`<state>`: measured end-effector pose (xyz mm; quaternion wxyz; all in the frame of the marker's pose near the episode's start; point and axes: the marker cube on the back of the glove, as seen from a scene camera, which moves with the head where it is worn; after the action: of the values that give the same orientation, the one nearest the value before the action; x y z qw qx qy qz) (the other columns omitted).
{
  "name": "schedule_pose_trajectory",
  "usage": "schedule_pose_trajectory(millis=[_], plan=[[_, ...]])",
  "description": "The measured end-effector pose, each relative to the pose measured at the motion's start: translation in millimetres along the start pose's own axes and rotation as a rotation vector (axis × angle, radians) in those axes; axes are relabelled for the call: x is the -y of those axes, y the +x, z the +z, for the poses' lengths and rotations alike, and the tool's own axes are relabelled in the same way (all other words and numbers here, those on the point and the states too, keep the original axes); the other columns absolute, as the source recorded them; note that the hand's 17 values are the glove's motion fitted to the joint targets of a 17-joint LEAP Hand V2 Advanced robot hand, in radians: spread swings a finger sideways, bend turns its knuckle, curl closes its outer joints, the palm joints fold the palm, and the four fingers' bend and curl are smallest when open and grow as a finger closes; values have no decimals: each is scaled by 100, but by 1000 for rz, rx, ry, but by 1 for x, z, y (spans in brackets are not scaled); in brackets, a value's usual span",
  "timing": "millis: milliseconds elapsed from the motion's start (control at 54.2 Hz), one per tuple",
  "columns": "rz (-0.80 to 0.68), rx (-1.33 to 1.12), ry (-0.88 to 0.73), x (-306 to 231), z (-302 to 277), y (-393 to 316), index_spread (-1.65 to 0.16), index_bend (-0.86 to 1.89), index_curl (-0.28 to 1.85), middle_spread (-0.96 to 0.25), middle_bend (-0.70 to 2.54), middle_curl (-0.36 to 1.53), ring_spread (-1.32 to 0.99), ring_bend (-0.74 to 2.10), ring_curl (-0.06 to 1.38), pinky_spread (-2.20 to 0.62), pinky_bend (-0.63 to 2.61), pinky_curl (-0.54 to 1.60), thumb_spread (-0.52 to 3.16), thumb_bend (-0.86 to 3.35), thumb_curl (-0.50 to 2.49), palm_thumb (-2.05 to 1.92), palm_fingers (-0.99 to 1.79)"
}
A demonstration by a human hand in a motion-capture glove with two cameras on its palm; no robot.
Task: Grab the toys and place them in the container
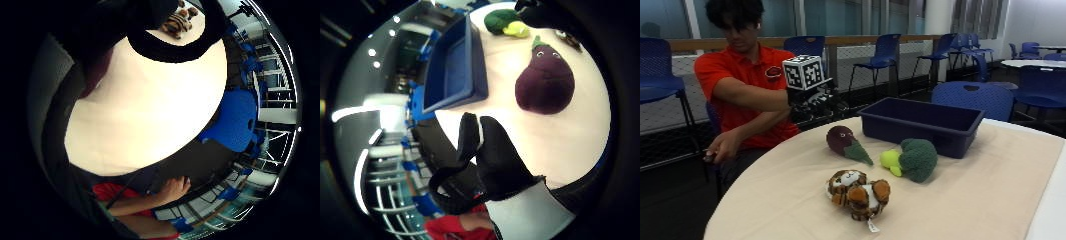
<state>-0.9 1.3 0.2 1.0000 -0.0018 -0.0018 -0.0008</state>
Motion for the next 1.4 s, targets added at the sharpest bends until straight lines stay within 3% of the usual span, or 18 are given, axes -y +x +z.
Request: schedule_pose_trajectory(millis=[166, 369, 664, 848, 1180, 1401], plan=[[7, 15, -11, 0, 1, 1, -27, 26, 14, -9, 16, 7, -2, 17, 2, 6, 67, 20, 90, -2, 7, -2, 6], [6, 20, -15, -1, 3, 4, -32, 28, 21, -11, 18, 13, -3, 19, 6, 8, 72, 25, 114, -2, 13, -2, 2], [-3, 82, -21, 4, 5, 9, -35, 28, 28, -12, 17, 19, -3, 19, 11, 9, 75, 28, 122, -3, 18, -4, -1], [7, 49, -72, 27, 21, -3, -36, 20, 30, -11, 13, 19, -1, 18, 12, 12, 103, 35, 112, -8, 17, -11, -3], [78, 57, -113, 74, 38, 1, -37, 16, 31, -7, 12, 19, 3, 17, 14, 13, 122, 40, 116, -4, 18, -4, -13], [110, 45, -192, 85, 57, -1, -37, 10, 24, -7, 14, 18, 3, 43, 23, 4, 135, 42, 118, -3, 21, -3, -8]])
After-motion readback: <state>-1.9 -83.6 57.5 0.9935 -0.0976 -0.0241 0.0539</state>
